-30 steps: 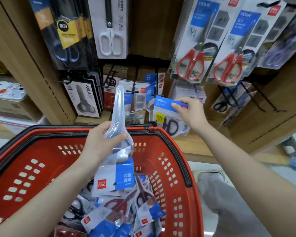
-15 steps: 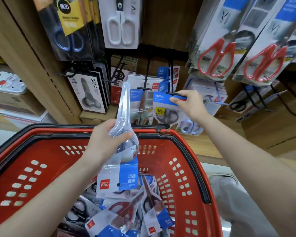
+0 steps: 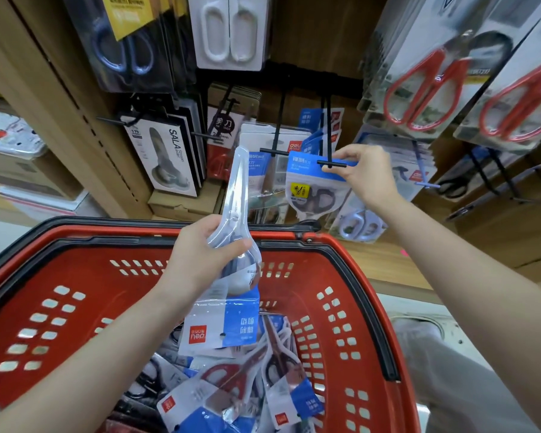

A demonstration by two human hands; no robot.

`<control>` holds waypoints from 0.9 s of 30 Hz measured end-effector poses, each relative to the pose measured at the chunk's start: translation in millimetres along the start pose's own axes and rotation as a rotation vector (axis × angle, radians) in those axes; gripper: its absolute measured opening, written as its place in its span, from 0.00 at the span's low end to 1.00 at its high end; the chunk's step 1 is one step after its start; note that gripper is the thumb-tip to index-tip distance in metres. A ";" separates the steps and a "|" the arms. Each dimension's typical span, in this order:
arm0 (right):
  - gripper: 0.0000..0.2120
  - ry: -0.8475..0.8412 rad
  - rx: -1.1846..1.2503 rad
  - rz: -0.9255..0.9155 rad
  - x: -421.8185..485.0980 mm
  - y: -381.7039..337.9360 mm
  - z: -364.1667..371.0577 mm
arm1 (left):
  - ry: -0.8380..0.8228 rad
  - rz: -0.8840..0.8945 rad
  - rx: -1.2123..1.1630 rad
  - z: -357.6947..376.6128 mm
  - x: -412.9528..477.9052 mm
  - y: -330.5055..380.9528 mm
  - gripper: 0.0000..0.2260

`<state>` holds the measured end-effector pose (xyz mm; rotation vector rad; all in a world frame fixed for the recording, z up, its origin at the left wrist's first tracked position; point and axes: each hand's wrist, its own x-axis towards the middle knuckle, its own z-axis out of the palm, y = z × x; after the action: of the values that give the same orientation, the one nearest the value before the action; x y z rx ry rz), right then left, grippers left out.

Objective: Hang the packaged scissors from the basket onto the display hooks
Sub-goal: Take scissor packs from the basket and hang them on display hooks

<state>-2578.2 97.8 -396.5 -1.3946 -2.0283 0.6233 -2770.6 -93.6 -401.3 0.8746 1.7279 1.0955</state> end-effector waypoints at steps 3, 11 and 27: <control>0.08 -0.017 -0.025 0.013 9.1 4.7 0.7 | -0.006 -0.004 0.008 1.0 0.2 0.4 0.06; 0.11 0.127 0.019 0.180 41.3 12.1 12.5 | -0.032 0.051 0.129 -5.5 6.4 7.0 0.07; 0.22 0.074 0.036 0.128 3.8 9.0 4.9 | -0.231 -0.016 0.218 -11.4 0.2 22.4 0.13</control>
<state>-2576.8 104.2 -405.2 -1.5127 -1.8731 0.6499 -2779.0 -88.8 -378.2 1.0754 1.6760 0.7704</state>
